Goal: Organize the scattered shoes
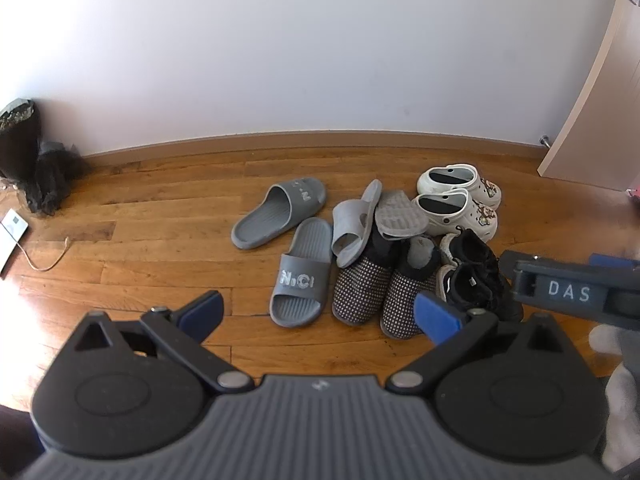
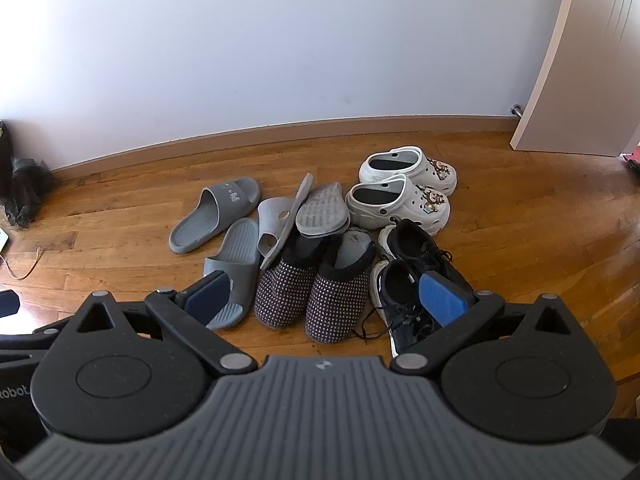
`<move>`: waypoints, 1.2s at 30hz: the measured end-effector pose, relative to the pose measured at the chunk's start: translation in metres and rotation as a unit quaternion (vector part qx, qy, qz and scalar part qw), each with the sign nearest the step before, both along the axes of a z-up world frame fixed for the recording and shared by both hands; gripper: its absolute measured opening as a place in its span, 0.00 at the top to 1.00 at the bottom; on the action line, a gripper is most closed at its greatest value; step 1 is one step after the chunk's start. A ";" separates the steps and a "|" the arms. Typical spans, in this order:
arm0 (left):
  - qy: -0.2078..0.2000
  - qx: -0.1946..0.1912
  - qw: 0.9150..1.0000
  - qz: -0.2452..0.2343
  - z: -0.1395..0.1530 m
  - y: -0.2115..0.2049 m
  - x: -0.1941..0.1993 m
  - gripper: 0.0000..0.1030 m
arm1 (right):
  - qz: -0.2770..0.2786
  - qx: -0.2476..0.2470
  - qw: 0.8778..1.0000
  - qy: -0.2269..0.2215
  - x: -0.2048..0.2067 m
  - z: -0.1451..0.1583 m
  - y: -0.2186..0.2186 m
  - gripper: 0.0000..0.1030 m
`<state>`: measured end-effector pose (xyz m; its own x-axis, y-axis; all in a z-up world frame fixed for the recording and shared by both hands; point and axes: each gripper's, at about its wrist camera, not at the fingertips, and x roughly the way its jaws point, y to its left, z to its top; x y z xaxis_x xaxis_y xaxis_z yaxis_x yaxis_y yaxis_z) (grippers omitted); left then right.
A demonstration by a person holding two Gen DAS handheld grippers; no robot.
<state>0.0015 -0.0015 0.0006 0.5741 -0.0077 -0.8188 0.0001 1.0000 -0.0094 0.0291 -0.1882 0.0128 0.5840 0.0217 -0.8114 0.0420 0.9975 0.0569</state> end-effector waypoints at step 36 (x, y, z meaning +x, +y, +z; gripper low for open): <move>0.002 -0.008 1.000 0.004 -0.002 0.003 0.001 0.00 | 0.000 -0.003 1.000 0.009 0.004 0.001 0.009 0.01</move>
<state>0.0025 0.0020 -0.0011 0.5708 -0.0162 -0.8209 -0.0074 0.9997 -0.0249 0.0329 -0.1787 0.0136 0.5693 0.0166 -0.8220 0.0423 0.9979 0.0495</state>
